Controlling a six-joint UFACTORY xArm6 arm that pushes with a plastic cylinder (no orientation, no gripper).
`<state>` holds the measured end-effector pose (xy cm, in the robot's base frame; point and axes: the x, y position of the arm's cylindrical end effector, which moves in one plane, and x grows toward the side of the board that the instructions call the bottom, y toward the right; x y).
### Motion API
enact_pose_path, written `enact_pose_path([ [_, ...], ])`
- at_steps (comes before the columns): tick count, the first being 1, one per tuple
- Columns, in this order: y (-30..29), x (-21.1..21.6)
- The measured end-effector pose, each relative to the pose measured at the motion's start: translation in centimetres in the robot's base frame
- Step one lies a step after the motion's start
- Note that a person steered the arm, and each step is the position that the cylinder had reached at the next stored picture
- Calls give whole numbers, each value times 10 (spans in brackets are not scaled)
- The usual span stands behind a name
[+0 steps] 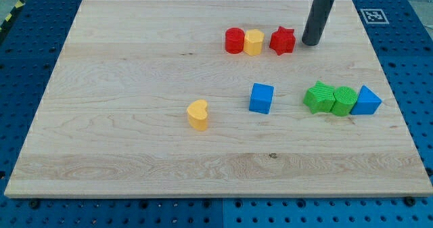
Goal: Nudge the red star to the yellow hexagon
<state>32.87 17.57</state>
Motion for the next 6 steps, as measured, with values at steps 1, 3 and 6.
enact_pose_path([
  [1,-6,-4],
  [3,-16,1],
  [6,-22,2],
])
